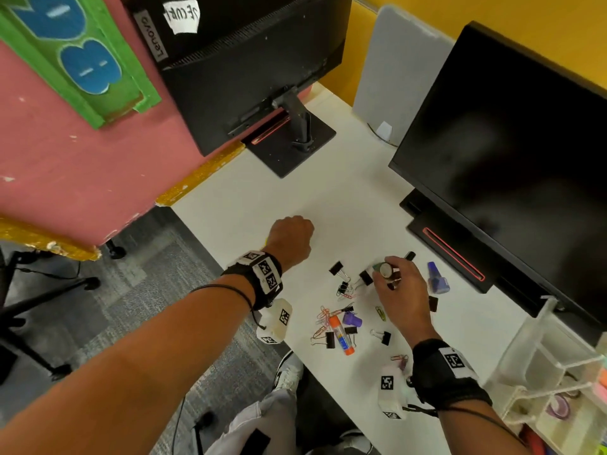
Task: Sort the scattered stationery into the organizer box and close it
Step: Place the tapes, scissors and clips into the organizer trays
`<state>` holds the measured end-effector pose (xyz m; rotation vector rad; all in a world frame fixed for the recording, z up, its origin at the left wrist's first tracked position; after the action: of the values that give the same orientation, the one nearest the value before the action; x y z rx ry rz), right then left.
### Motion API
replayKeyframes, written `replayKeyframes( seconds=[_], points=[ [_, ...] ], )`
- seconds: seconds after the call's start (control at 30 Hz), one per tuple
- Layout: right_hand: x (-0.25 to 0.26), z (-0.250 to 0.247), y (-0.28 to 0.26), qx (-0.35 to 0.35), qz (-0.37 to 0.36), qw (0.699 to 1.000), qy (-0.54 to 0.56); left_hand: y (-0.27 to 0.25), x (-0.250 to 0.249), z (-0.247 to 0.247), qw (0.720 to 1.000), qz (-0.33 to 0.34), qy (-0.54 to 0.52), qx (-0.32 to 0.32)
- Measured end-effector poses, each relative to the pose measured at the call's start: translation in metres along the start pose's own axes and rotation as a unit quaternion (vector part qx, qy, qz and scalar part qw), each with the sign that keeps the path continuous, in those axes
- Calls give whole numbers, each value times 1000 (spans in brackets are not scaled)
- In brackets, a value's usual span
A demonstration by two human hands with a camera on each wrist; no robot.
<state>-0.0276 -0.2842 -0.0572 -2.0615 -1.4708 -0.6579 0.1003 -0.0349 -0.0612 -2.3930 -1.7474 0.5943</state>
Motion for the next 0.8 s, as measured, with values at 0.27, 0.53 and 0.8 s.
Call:
replayKeyframes(
  seconds=[0.27, 0.53, 0.8],
  points=[
    [-9, -22, -9, -27, 52, 998, 19, 7, -24, 2, 998, 38, 9, -43],
    [-25, -60, -38, -62, 70, 996, -2, 39, -157, 24, 975, 129, -180, 9],
    [-37, -100, -74, -90, 63, 993, -37, 47, -204, 46, 984, 89, -151, 13]
  ],
)
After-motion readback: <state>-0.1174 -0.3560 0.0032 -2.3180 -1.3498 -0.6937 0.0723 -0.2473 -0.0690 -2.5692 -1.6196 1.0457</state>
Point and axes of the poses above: each hand's wrist, its own y-axis towards the middle knuckle, its own z-axis out of the palm, x = y × z, the point moved 1 cm from there along y, towards the middle knuckle, and after that the axes turned 8 degrees about -y, right-handed, at the moved point
